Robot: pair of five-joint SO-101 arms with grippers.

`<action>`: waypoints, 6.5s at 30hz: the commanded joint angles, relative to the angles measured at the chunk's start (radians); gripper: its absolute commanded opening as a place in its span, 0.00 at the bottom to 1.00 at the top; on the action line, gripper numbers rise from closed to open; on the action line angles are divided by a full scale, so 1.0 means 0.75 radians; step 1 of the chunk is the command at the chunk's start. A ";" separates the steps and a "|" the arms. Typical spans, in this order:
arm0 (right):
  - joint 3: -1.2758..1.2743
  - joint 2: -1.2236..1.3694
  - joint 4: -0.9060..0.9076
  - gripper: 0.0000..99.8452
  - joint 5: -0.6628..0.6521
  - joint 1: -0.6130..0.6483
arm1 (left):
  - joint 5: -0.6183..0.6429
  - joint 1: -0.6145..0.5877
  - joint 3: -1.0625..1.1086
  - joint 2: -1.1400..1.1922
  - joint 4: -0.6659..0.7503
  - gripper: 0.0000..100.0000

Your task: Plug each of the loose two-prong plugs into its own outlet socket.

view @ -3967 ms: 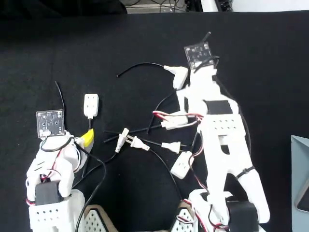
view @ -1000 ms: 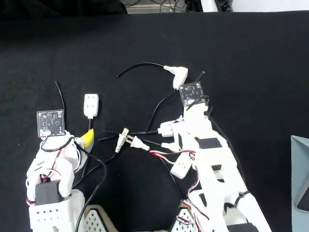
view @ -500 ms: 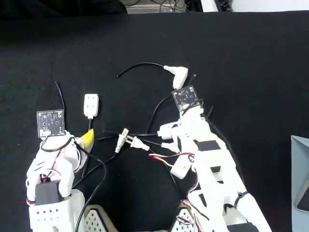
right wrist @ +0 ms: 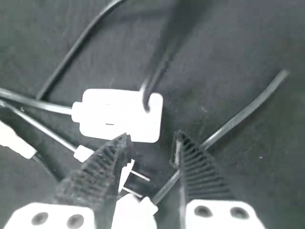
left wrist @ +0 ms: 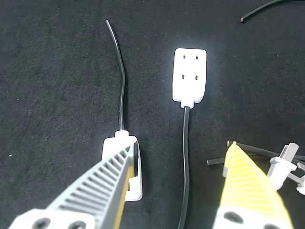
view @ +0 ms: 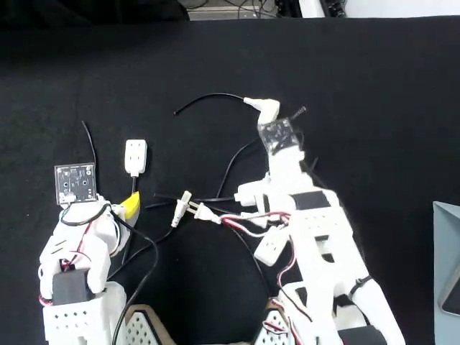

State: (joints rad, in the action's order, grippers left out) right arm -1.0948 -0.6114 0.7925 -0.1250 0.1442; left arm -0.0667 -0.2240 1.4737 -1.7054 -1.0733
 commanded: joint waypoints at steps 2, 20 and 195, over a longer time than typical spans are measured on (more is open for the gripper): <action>0.103 -0.024 0.018 0.14 0.033 0.016 | -0.016 -0.009 -0.005 -0.008 0.023 0.30; -0.195 -0.015 -0.270 0.01 -0.045 0.008 | -0.016 -0.005 -0.005 -0.008 0.023 0.30; 0.294 0.586 0.172 0.01 -0.906 0.113 | -0.127 -0.148 0.083 0.182 0.278 0.30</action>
State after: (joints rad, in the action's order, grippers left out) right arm -0.9030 -0.1788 0.9260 -0.7910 0.2424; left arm -0.1496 -0.3268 1.5428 -1.5658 -0.8585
